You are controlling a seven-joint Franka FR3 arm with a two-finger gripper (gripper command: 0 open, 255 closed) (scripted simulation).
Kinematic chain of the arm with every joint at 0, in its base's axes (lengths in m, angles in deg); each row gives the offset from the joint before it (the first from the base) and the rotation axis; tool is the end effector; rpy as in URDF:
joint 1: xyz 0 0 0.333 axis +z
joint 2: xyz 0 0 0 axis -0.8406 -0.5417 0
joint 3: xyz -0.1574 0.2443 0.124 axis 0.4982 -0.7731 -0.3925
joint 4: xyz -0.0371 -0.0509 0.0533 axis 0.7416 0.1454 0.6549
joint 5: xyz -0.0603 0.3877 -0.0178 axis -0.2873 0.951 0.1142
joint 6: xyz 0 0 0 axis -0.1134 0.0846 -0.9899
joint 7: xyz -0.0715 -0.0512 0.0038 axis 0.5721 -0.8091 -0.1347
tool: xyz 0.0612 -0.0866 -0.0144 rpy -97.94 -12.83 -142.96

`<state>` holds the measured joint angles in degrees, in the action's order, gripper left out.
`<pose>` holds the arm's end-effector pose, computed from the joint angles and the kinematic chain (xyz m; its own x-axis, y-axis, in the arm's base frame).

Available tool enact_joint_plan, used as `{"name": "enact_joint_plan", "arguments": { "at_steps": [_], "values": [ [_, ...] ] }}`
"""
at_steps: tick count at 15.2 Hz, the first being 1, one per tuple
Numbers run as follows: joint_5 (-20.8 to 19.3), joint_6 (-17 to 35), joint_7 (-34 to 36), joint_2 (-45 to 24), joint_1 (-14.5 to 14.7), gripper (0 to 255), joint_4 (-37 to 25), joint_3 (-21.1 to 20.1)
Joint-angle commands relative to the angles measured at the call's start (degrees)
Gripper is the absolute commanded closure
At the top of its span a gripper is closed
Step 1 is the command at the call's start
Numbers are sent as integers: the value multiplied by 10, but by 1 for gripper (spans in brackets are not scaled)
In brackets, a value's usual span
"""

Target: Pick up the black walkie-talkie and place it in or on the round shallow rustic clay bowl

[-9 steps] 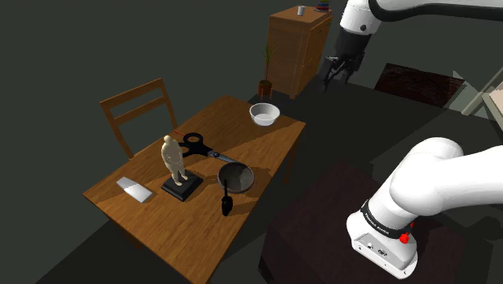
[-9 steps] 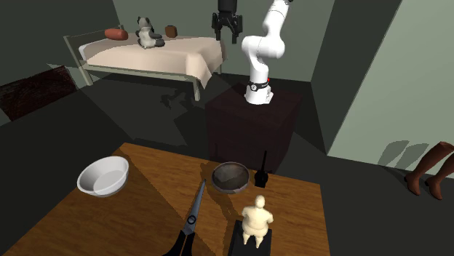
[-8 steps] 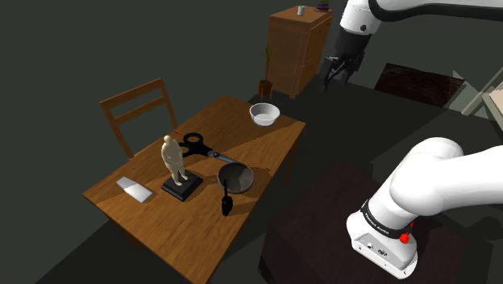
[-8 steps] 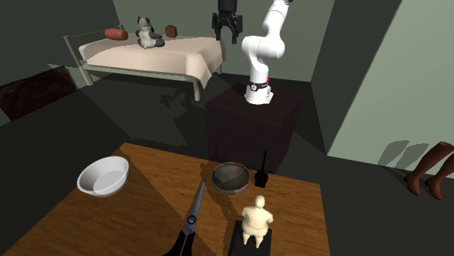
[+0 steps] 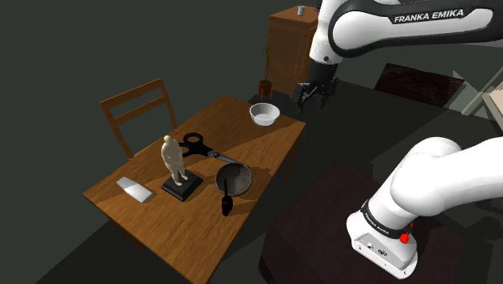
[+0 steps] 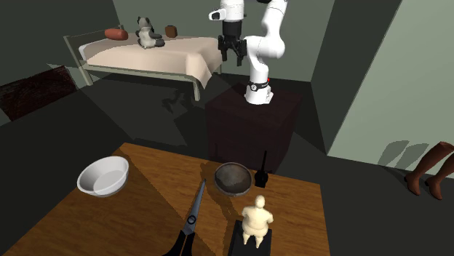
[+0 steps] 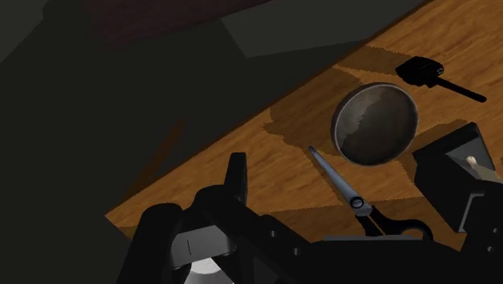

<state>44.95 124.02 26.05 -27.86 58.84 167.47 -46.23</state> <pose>0.3444 0.0166 0.4977 0.9719 -0.2352 -0.0050 -0.2352 -0.9719 -0.0068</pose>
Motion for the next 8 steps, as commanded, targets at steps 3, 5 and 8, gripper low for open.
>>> {"name": "enact_joint_plan", "arguments": {
  "at_steps": [3, 5, 8],
  "values": [
    [25, 55, 50, -63, 6, 0, 12, -24],
    [37, 84, 74, -99, 10, 0, 15, -36],
    [54, 127, 108, -157, 16, 0, 13, -53]
  ]
}}
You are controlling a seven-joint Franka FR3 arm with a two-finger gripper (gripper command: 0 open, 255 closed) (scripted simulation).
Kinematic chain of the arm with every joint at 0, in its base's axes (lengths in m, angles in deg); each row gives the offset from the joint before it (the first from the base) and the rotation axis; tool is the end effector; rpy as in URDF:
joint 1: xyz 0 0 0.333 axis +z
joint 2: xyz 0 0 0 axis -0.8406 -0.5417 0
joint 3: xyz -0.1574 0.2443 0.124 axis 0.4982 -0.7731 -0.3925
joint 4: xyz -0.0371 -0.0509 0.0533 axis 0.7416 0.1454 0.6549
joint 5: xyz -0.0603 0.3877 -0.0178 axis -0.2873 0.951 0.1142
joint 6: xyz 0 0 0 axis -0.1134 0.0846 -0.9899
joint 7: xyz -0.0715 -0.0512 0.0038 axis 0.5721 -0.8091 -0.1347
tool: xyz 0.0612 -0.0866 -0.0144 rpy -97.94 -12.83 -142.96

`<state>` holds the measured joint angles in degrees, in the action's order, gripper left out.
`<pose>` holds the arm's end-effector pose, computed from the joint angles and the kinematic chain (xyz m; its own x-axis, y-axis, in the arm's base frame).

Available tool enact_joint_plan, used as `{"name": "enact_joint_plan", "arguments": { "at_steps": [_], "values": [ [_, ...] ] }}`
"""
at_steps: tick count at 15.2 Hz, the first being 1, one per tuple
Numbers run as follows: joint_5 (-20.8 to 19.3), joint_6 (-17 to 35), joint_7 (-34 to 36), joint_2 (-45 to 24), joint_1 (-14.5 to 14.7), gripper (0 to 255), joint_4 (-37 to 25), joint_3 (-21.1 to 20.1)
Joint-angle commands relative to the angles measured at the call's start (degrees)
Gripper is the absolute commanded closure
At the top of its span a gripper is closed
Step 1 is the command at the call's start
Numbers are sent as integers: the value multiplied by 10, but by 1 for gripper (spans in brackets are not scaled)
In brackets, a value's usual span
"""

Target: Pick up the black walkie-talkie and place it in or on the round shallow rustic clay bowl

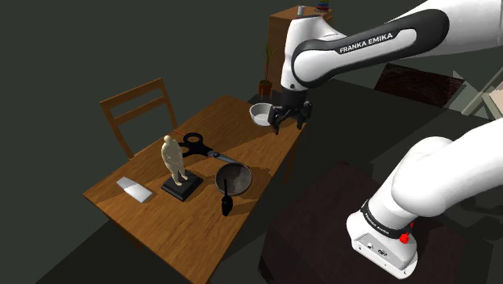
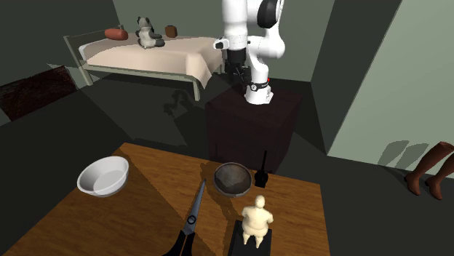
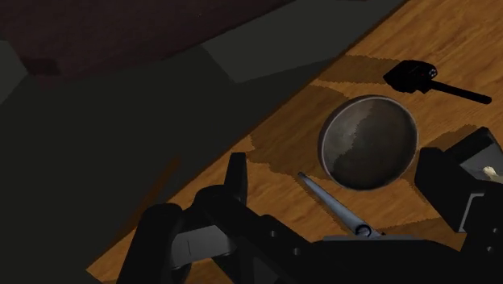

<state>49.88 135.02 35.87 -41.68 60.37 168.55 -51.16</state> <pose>0.3873 0.0665 0.4149 0.9364 -0.3403 -0.0857 -0.3424 -0.9395 -0.0105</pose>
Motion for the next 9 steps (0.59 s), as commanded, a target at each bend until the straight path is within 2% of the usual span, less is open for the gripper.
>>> {"name": "enact_joint_plan", "arguments": {
  "at_steps": [1, 9],
  "values": [
    [11, 31, 21, -40, 3, 0, 0, -9],
    [45, 135, 104, -219, 19, 0, -44, -43]
  ]
}}
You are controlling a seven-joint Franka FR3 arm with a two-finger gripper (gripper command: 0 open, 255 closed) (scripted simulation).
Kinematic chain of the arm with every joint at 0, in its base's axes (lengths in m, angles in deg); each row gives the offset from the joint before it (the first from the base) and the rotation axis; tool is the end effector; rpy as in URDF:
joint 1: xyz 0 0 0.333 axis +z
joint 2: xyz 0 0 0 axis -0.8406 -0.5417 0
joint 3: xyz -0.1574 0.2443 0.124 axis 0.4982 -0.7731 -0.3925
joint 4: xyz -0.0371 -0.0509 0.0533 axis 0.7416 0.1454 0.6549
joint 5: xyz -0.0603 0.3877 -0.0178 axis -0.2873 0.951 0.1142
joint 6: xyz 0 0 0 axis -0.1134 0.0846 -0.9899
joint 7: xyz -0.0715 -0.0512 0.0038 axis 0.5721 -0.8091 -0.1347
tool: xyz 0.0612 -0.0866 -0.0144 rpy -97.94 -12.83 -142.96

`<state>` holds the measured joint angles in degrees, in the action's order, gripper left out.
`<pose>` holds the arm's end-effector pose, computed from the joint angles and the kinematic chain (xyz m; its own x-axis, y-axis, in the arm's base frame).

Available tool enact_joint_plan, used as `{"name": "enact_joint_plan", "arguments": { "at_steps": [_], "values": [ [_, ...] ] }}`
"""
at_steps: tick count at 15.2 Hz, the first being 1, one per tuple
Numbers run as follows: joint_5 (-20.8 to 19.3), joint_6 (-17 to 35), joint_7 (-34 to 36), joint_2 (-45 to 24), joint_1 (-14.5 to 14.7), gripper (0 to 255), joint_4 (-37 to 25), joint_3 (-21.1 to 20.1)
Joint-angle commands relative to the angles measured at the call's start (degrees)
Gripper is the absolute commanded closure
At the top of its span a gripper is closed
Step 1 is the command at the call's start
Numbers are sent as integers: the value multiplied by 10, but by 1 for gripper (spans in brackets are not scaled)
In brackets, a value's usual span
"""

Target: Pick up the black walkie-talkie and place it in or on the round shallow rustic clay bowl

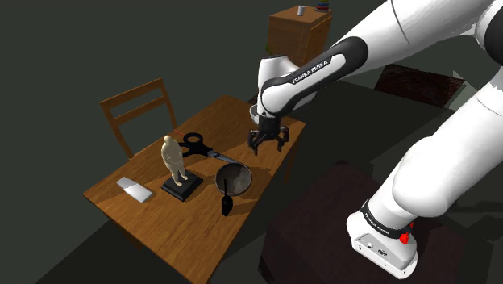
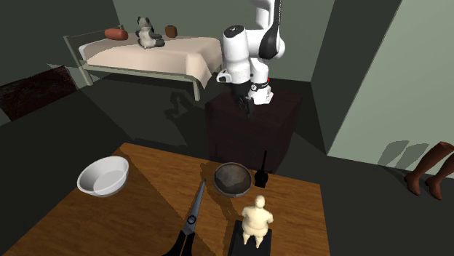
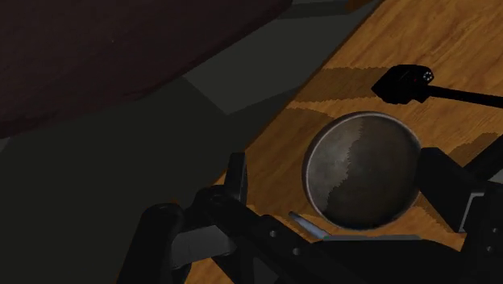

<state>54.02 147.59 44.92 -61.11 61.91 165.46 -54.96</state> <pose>0.4304 0.1136 0.3123 0.8754 -0.4504 -0.1756 -0.4582 -0.8889 -0.0039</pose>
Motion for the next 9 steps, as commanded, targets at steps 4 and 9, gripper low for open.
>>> {"name": "enact_joint_plan", "arguments": {
  "at_steps": [4, 9],
  "values": [
    [16, 51, 52, -120, 13, 0, -52, -15],
    [30, 90, 93, -238, 29, 0, -115, -20]
  ]
}}
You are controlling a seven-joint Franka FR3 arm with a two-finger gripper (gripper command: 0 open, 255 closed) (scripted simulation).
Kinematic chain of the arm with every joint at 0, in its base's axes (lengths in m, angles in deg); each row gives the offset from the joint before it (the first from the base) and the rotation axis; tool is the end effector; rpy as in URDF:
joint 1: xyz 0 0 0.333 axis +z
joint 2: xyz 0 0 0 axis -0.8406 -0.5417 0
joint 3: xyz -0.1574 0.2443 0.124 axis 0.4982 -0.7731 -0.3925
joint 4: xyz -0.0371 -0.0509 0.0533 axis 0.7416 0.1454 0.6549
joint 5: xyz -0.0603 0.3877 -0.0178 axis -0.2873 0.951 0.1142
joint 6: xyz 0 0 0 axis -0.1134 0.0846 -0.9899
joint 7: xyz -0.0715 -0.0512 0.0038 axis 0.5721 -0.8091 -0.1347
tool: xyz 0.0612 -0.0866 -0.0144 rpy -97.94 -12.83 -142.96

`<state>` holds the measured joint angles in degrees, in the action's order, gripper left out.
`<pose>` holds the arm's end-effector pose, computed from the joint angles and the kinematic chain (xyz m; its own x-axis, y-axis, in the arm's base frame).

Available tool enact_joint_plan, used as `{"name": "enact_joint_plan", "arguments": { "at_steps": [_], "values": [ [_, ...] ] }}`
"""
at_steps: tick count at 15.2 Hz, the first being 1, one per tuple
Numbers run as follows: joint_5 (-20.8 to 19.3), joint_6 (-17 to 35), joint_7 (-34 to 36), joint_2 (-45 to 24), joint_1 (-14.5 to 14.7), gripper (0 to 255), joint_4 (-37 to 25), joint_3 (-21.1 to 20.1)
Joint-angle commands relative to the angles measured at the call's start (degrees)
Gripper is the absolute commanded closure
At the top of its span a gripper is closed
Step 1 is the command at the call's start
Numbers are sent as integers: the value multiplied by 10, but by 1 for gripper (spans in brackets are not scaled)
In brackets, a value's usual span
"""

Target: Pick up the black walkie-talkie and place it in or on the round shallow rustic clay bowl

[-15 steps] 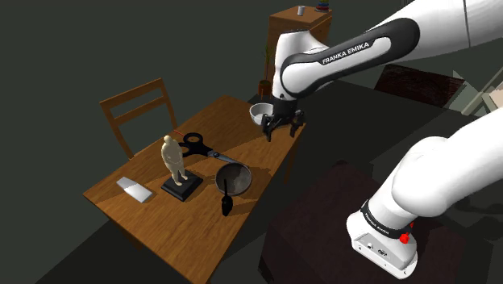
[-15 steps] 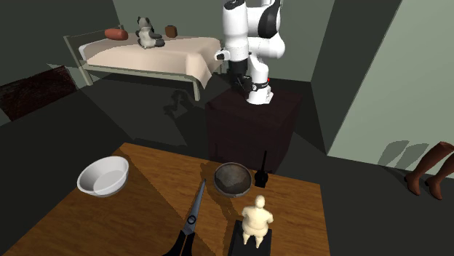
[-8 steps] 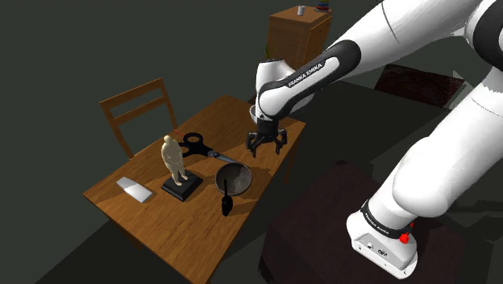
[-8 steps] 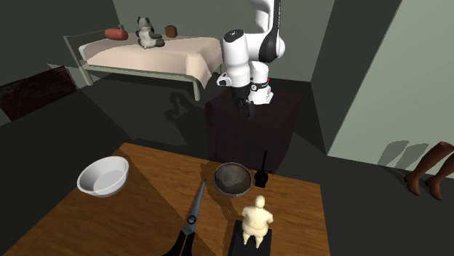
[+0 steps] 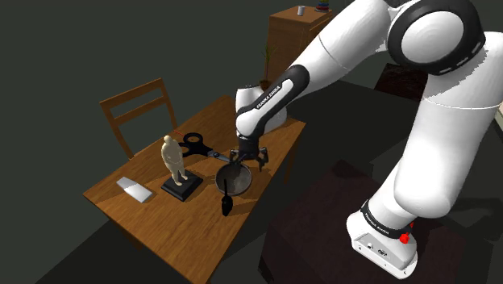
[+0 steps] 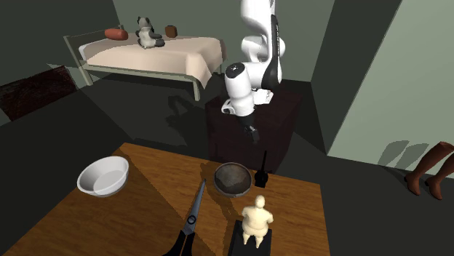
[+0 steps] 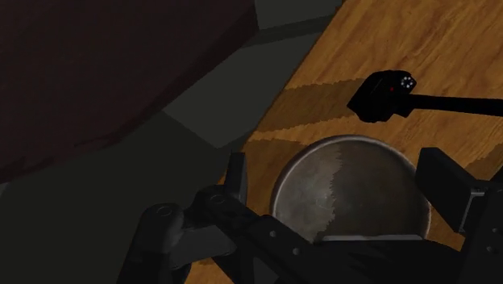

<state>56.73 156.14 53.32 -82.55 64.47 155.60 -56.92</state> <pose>0.4739 0.1658 0.2112 0.7939 -0.5484 -0.2624 -0.5653 -0.8248 0.0137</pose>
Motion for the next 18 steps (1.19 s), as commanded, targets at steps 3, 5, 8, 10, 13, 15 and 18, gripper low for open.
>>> {"name": "enact_joint_plan", "arguments": {
  "at_steps": [3, 5, 8, 10, 13, 15, 18],
  "values": [
    [11, 20, 31, -94, 13, 0, -62, -2],
    [17, 27, 45, -141, 20, 0, -96, -3],
    [26, 34, 65, -210, 29, 0, -151, -3],
    [32, 35, 77, -256, 36, 0, -191, -3],
    [38, 40, 88, -303, 43, 0, -230, -4],
    [39, 50, 87, -315, 46, 0, -232, -5],
    [40, 65, 87, -334, 50, 0, -236, -6]
  ]
}}
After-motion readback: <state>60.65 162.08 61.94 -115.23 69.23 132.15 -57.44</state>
